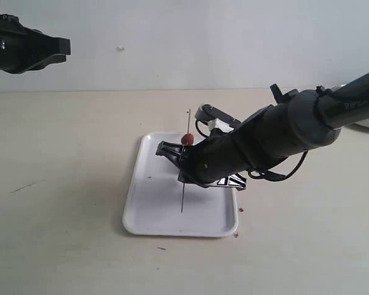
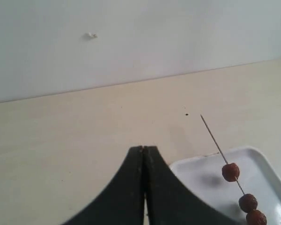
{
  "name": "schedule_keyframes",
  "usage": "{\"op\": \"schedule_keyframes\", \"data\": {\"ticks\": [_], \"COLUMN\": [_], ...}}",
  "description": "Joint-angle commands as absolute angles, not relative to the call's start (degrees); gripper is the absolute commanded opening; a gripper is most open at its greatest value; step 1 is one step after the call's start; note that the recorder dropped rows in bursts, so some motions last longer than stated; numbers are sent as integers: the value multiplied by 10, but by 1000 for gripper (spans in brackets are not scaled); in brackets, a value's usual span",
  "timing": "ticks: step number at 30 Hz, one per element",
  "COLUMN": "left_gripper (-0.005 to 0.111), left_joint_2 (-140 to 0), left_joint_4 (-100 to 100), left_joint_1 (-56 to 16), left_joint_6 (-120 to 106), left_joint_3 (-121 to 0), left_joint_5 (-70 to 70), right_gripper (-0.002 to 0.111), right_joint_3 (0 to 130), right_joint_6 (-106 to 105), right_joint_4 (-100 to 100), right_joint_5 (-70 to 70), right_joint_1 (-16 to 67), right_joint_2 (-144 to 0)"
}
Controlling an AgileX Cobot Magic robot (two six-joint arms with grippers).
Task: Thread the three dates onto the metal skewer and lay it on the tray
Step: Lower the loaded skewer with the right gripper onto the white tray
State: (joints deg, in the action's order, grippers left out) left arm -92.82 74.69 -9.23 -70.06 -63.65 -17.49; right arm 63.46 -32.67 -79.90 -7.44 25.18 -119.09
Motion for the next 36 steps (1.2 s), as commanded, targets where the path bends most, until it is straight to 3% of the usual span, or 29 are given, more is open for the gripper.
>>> {"op": "schedule_keyframes", "data": {"ticks": [1,15,18,25,36], "left_gripper": [0,0,0,0,0], "left_joint_2": [-924,-924,-924,-924,-924], "left_joint_4": [754,760,762,762,766], "left_joint_1": [-92,-92,-92,-92,-92], "left_joint_6": [-702,-702,-702,-702,-702], "left_joint_3": [-633,-633,-633,-633,-633], "left_joint_5": [-179,-202,-212,-215,-241], "right_gripper": [0,1,7,40,43], "right_joint_3": [633,579,579,574,517], "right_joint_6": [-329,-314,-314,-318,-312], "right_joint_4": [-800,-810,-810,-802,-789], "right_joint_5": [-115,-151,-164,-184,-144], "right_joint_1": [253,260,260,260,260], "right_joint_2": [-1187,-1185,-1185,-1173,-1085]}}
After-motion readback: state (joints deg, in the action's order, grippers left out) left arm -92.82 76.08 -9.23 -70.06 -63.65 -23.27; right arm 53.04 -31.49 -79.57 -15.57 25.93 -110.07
